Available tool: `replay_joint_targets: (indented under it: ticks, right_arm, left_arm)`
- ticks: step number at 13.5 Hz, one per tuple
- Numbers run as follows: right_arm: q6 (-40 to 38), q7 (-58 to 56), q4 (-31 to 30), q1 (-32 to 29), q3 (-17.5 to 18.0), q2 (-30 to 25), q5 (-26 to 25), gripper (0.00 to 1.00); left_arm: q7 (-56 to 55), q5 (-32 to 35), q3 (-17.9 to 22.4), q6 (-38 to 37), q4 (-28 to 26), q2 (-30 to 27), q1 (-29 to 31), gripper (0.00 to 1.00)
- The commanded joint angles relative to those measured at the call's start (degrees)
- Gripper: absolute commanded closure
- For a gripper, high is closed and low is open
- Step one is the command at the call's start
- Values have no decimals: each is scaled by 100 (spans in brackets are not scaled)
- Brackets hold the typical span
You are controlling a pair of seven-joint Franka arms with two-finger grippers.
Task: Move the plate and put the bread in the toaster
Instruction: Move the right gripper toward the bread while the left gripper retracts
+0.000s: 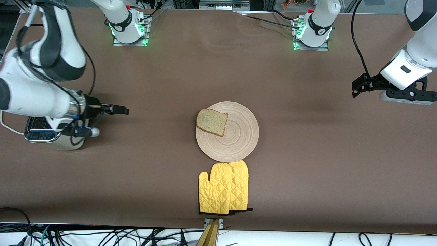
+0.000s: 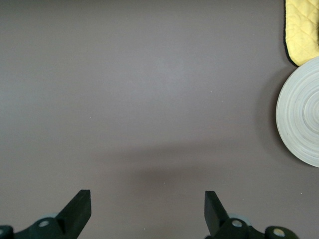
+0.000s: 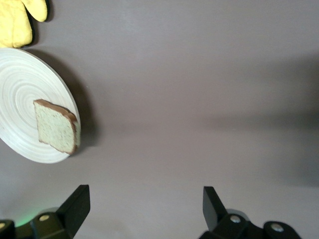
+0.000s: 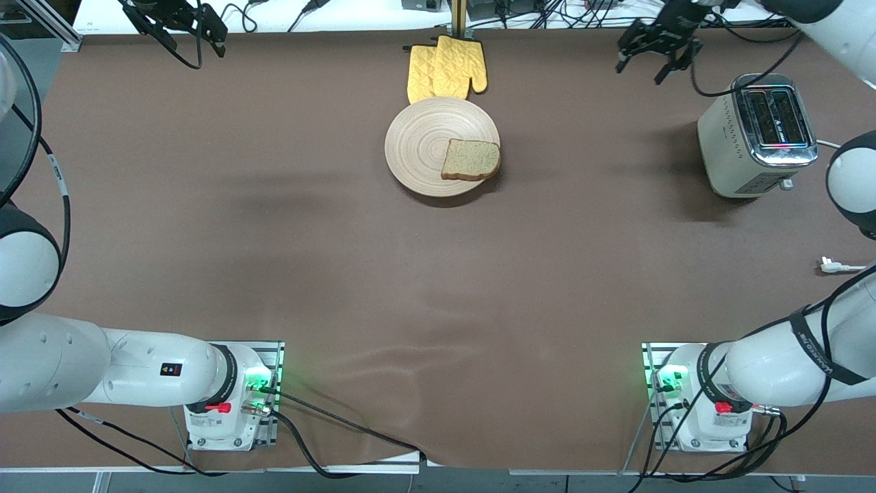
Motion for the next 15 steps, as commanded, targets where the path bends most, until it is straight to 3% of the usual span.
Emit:
replay_joint_targets:
  ticks: [1, 15]
  right_arm:
    - [461, 651, -44, 445, -23, 169, 78, 0]
    - [2923, 2428, -18, 1809, -23, 1514, 78, 0]
  left_arm:
    - [-7, 117, 131, -153, -111, -171, 30, 0]
    - [-41, 91, 149, -153, 144, -31, 56, 0]
